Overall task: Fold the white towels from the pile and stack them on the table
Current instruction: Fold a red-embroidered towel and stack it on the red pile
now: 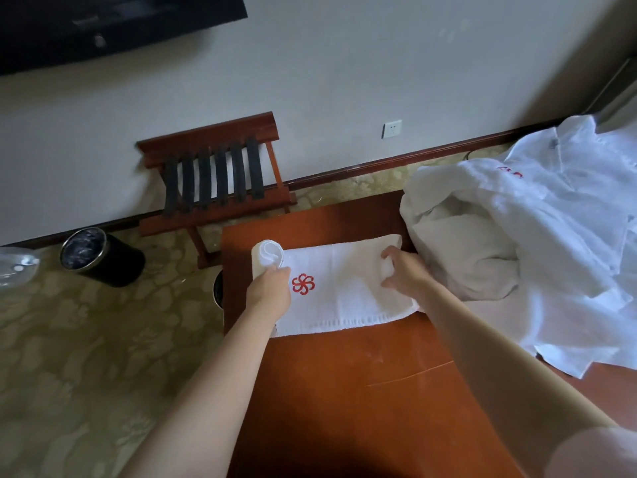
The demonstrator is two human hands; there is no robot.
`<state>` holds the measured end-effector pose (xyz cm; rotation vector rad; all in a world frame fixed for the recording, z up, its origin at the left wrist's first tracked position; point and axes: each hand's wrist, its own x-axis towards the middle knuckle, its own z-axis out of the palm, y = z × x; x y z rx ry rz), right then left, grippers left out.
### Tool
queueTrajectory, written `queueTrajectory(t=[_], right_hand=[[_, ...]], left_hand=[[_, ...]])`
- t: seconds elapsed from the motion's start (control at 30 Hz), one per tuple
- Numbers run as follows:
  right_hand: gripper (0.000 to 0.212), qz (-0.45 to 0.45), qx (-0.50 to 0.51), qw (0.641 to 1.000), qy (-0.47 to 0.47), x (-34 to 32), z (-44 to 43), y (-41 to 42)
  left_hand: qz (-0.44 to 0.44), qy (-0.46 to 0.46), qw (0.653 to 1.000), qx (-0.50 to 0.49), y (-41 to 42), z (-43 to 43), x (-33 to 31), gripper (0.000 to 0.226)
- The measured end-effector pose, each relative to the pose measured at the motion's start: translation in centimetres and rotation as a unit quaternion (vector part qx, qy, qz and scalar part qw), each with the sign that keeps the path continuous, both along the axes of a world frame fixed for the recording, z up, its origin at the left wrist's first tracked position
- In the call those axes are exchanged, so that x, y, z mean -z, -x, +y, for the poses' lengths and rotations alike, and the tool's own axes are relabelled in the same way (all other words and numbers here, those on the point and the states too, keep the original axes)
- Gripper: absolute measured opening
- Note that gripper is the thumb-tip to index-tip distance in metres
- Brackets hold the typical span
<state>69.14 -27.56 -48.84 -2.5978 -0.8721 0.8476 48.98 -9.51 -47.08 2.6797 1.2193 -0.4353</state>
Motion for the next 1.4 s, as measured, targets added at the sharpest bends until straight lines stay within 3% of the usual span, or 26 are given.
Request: queueTrajectory(t=[0.17,0.33,0.5,0.9,1.13,1.4], right_hand=[[0.054,-0.086,-0.033,0.996,0.014,-3.7,1.3,2.3],[0.054,-0.144,-0.058,0.987,-0.035,-7.1,1.8,5.1],[0.052,-0.165,-0.077,0.979,-0.094,-10.1,2.0,7.8],[0.045,-0.177,-0.087,0.958,-0.209,-14.0,0.2,10.8],[0.030,-0.289,-0.021,0.919,-0.267,-18.4,-5.2,9.9],[0.029,-0.375,-0.014,0.854,-0.360,-23.9,-13.3,5.9]], left_hand=[[-0.024,-0.013,1.000,-0.008,1.8,1.2,-3.2,0.038],[-0.083,-0.012,0.994,-0.066,4.8,1.5,-5.6,0.036],[-0.134,-0.027,0.987,-0.079,7.0,0.5,-8.1,0.045],[-0.259,-0.067,0.961,-0.065,8.1,-3.0,-12.6,0.040],[-0.352,-0.075,0.931,0.052,2.9,-6.7,-16.3,0.031],[-0.434,-0.070,0.893,0.096,-1.7,-15.6,-22.2,0.037]])
